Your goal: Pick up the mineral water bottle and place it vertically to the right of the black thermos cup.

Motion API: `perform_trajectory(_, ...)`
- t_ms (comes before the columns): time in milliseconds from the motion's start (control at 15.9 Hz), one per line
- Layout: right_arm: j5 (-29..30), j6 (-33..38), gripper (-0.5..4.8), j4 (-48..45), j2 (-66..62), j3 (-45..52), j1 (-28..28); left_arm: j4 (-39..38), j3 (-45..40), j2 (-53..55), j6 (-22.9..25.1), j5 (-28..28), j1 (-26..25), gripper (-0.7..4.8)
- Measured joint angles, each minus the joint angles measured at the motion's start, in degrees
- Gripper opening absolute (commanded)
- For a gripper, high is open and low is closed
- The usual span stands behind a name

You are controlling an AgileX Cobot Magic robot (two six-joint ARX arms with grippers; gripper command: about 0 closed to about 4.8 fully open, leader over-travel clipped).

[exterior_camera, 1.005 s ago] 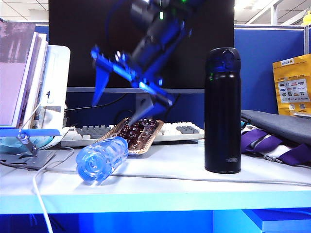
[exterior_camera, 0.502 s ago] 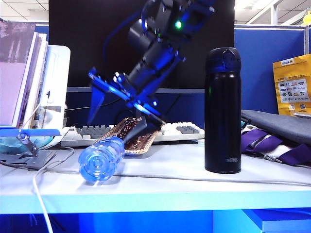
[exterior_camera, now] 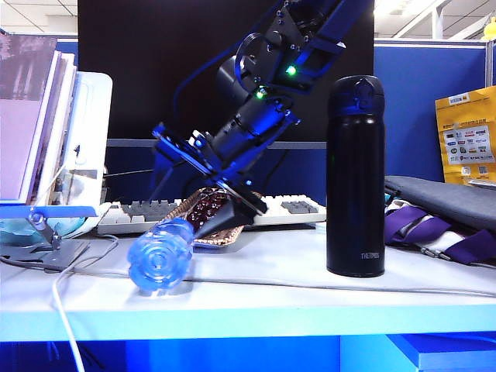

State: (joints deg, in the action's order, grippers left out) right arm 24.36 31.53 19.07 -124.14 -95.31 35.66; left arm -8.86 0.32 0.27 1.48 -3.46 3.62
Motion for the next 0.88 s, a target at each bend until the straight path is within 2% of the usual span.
perform_trajectory(314, 3.34, -0.87, 4.79, 1.49, -0.76, -0.02, 0.37, 0.0, 0.0, 0.0, 0.0, 0.0, 0.0, -0.05)
perform_trajectory(502, 2.43, -3.21, 4.79, 2.34, -0.87, 0.0, 1.6, 0.0, 0.0, 0.0, 0.02, 0.0, 0.0, -0.05)
perform_trajectory(565, 2.34, -3.39, 4.58, 2.38, -0.9, 0.0, 1.77, 0.0, 0.0, 0.0, 0.02, 0.0, 0.0, -0.05)
perform_trajectory(816, 0.94, -3.5, 2.58, 2.29, -1.18, 0.0, 2.03, 0.0, 0.0, 0.0, 0.02, 0.0, 0.0, -0.05)
perform_trajectory(879, 0.96, -3.58, 2.53, 2.19, -1.22, 0.0, 2.03, 0.0, 0.0, 0.0, 0.02, 0.0, 0.0, -0.05)
